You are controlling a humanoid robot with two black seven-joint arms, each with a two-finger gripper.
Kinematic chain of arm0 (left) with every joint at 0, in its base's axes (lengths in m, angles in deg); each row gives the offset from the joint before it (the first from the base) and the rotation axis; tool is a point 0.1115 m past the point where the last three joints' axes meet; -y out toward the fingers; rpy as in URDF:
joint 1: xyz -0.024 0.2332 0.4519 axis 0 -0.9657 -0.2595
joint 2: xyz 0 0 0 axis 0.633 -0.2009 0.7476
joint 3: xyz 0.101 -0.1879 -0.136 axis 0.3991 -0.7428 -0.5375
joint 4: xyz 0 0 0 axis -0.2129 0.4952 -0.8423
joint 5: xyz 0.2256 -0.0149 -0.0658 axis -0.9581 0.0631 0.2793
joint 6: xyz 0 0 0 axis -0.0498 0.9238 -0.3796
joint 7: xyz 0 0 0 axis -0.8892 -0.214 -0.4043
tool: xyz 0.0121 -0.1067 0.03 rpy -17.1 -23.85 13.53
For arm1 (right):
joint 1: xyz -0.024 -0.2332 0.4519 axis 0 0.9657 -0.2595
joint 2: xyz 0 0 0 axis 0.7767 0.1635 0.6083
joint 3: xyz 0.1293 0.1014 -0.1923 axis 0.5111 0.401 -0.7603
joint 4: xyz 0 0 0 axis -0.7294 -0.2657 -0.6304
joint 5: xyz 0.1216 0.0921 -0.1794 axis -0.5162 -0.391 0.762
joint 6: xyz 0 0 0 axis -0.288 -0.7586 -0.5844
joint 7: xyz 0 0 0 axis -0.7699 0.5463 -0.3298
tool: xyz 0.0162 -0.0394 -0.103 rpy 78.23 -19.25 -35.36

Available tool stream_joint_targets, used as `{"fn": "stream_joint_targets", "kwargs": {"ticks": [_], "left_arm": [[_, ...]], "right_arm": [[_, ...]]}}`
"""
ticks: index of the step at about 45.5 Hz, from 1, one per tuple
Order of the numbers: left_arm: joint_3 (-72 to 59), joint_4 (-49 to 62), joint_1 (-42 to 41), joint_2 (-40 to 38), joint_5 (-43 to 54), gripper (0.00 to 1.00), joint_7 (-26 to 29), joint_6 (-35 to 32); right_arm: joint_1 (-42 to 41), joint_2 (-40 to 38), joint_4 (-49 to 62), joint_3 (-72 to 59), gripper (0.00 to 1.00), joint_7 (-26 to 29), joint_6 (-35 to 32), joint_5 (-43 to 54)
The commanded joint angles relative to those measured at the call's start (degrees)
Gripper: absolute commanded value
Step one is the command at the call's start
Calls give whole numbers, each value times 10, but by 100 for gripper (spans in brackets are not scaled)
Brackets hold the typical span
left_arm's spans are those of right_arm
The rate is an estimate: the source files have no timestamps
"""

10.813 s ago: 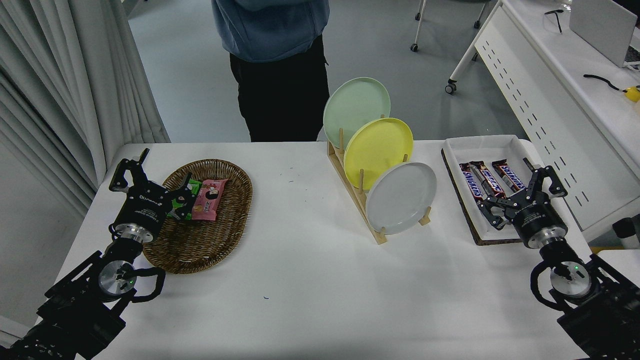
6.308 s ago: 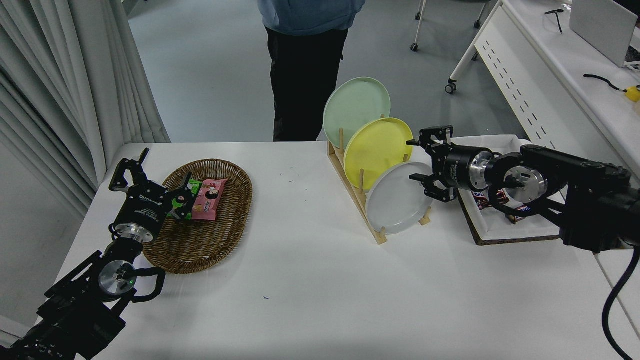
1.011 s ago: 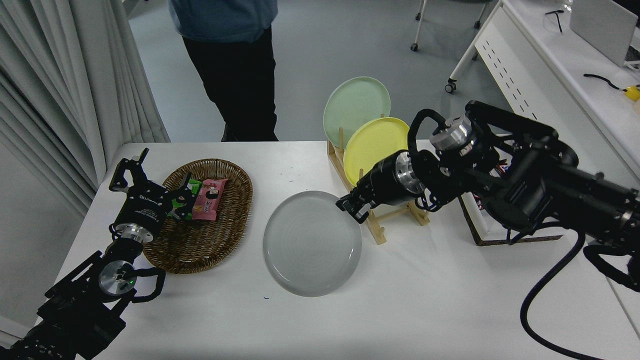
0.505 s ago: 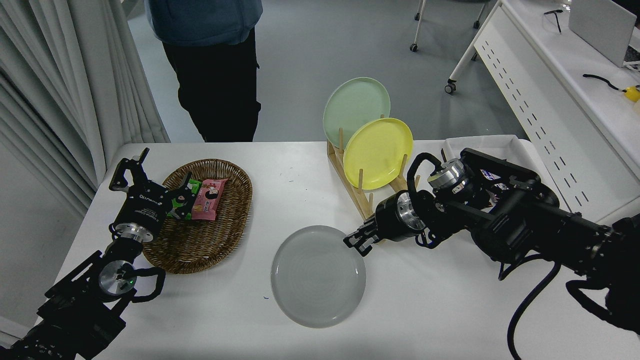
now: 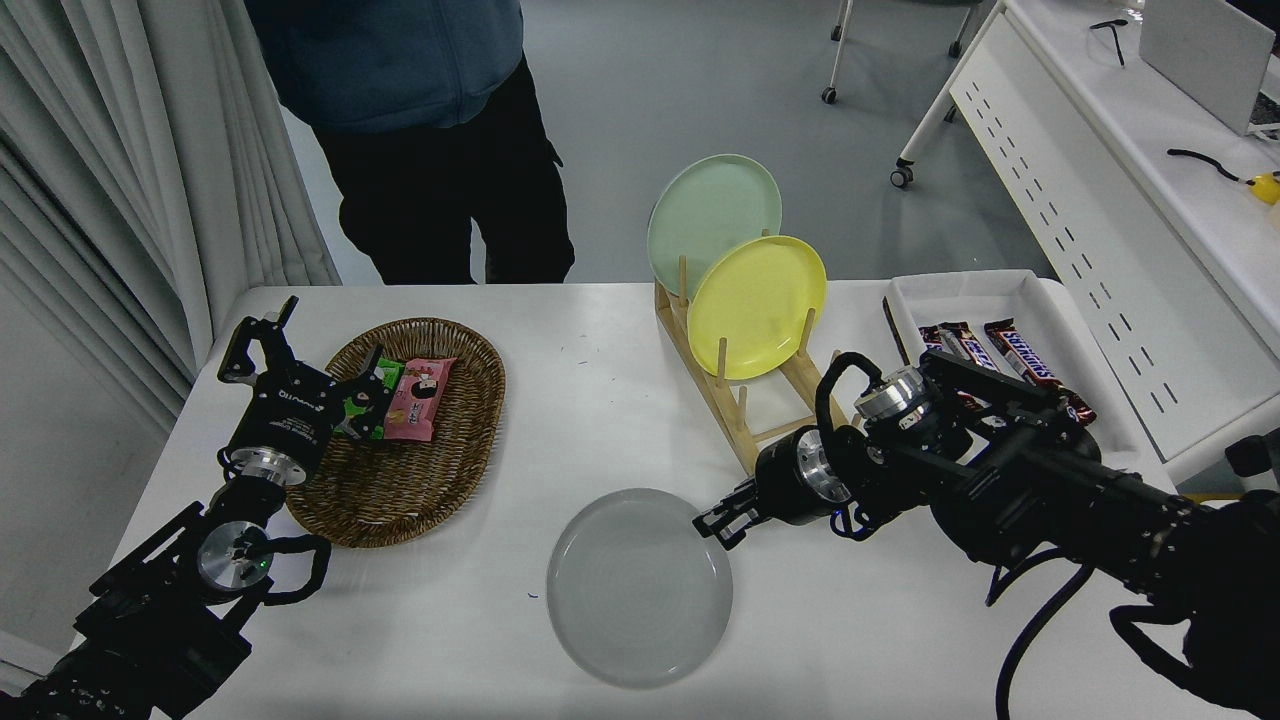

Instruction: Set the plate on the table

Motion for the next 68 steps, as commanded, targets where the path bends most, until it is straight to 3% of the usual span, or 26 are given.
{"fn": "stream_joint_targets", "kwargs": {"ticks": [1,68], "left_arm": [[0,0,0,0,0,100,0,0],[0,0,0,0,0,100,0,0]], "right_arm": [[9,8,19,5,0,1,0,1],[17,31,53,15,0,1,0,16]]}}
